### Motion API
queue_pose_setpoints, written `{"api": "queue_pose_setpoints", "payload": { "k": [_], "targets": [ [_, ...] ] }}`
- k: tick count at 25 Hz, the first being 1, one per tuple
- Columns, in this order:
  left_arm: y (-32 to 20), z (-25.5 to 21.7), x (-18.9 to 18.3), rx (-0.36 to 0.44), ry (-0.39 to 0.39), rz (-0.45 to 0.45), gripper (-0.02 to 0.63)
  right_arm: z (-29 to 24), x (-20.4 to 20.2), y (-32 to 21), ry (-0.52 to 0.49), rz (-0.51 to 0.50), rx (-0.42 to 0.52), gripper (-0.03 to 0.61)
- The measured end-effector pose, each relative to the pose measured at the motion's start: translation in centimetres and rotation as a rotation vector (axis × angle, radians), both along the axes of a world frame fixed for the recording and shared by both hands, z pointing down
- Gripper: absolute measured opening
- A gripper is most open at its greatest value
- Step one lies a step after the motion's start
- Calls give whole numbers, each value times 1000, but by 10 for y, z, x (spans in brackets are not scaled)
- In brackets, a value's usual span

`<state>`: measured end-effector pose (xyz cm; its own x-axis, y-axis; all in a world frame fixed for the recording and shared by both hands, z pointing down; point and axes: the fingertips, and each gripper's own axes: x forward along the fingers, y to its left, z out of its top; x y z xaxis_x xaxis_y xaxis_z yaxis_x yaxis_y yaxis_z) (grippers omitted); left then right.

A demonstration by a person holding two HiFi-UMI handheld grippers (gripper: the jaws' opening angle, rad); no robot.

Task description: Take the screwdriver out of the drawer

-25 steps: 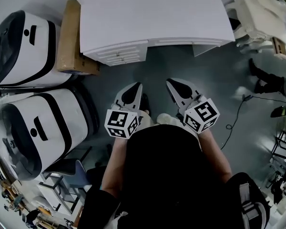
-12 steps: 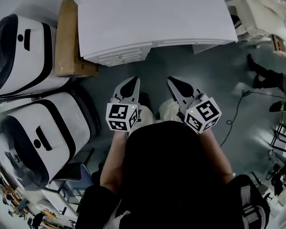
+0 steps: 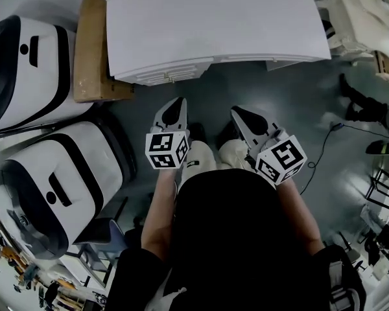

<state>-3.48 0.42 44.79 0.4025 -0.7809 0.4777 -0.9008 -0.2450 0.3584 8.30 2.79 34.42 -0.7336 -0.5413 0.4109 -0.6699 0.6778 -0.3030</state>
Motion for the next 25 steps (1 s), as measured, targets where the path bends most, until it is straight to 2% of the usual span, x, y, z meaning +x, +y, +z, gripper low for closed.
{"api": "queue_pose_setpoints", "payload": {
  "k": [10, 25],
  "targets": [
    [-30, 62, -19, -61, -16, -52, 26, 24, 3, -13, 51, 26, -46, 18],
    [-53, 138, -50, -149, -41, -110, 28, 60, -21, -16, 62, 4, -120, 18]
  ]
}}
